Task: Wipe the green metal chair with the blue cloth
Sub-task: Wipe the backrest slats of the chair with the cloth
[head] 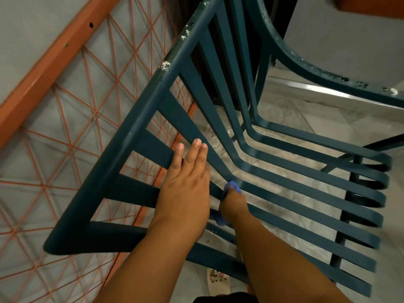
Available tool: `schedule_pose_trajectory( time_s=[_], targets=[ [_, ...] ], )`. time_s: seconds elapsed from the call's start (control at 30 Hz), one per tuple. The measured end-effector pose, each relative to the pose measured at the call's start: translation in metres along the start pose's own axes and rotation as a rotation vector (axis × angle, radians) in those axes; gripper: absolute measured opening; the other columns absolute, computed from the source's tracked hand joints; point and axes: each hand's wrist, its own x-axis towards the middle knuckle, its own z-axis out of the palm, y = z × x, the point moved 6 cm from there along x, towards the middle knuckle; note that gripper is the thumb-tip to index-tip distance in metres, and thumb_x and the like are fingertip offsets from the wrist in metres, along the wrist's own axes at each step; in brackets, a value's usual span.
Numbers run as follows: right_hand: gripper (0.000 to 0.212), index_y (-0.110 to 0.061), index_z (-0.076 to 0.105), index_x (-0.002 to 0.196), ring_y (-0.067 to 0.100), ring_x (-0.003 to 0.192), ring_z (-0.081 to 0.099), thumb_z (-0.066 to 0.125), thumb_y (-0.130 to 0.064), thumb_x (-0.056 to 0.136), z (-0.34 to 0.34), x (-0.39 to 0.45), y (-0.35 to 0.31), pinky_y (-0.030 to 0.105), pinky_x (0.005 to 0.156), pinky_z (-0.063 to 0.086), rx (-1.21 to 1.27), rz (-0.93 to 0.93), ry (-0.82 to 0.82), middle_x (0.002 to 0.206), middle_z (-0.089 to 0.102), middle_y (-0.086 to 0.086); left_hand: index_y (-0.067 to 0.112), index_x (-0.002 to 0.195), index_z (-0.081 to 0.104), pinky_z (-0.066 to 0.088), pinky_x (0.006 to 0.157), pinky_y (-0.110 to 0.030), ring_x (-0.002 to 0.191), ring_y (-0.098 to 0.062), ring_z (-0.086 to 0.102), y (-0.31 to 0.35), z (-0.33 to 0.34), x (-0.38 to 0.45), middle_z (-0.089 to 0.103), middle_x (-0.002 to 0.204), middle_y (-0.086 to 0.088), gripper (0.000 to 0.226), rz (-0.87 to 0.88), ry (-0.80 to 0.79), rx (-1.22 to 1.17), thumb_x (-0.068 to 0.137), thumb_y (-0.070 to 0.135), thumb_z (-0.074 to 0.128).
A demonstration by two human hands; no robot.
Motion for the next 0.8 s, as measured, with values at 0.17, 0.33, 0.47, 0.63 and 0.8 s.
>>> schedule_pose_trajectory(
  time_s=[0.17, 0.33, 0.47, 0.63, 0.8],
  targets=[
    [0.063, -0.022, 0.044, 0.134, 0.027, 0.12, 0.05, 0.069, -0.005, 0.079, 0.0, -0.013, 0.058, 0.049, 0.107, 0.038, -0.118, -0.048, 0.01, 0.128, 0.052, 0.006, 0.006, 0.147, 0.002, -0.036, 0.093, -0.056, 0.134, -0.037, -0.035, -0.001, -0.001, -0.002, -0.028, 0.15, -0.019, 0.064, 0.012, -0.005, 0.013, 0.094, 0.032, 0.026],
    [0.029, -0.007, 0.057, 0.121, 0.032, 0.109, 0.059, 0.049, -0.014, 0.095, -0.037, -0.027, 0.082, 0.039, 0.089, 0.047, -0.052, 0.071, 0.073, 0.118, 0.061, 0.017, 0.008, 0.148, 0.007, -0.032, 0.099, -0.055, 0.138, -0.033, -0.029, -0.001, -0.005, -0.002, -0.021, 0.154, -0.017, 0.063, 0.008, 0.008, -0.08, 0.093, 0.028, 0.03],
    [0.027, -0.014, 0.059, 0.123, 0.033, 0.102, 0.065, 0.047, -0.014, 0.099, -0.055, -0.056, 0.041, 0.049, 0.09, 0.053, 1.131, -0.038, -0.077, 0.107, 0.069, 0.017, 0.014, 0.149, 0.004, -0.023, 0.109, -0.047, 0.139, -0.024, -0.028, -0.008, -0.028, -0.004, -0.015, 0.157, -0.008, 0.065, -0.008, 0.097, -0.314, 0.093, 0.021, 0.038],
    [0.035, -0.016, 0.057, 0.128, 0.025, 0.101, 0.068, 0.043, -0.007, 0.098, -0.101, -0.116, -0.042, 0.034, 0.073, 0.058, 1.744, -0.327, -0.095, 0.113, 0.07, 0.01, 0.01, 0.131, 0.051, 0.038, 0.103, -0.041, 0.126, -0.031, 0.043, -0.053, -0.1, -0.027, 0.053, 0.132, -0.012, 0.045, -0.139, 0.525, -0.53, 0.086, 0.016, 0.045],
    [0.043, -0.04, 0.05, 0.133, 0.006, 0.115, 0.059, 0.046, -0.014, 0.099, -0.157, -0.191, -0.079, 0.031, 0.096, 0.05, 1.544, -0.644, 0.337, 0.126, 0.061, -0.014, 0.011, 0.112, 0.057, 0.028, 0.078, -0.025, 0.094, -0.022, 0.041, -0.121, -0.127, -0.051, 0.054, 0.104, -0.01, 0.027, -0.456, 0.819, -0.632, 0.086, 0.011, 0.054]
  ],
)
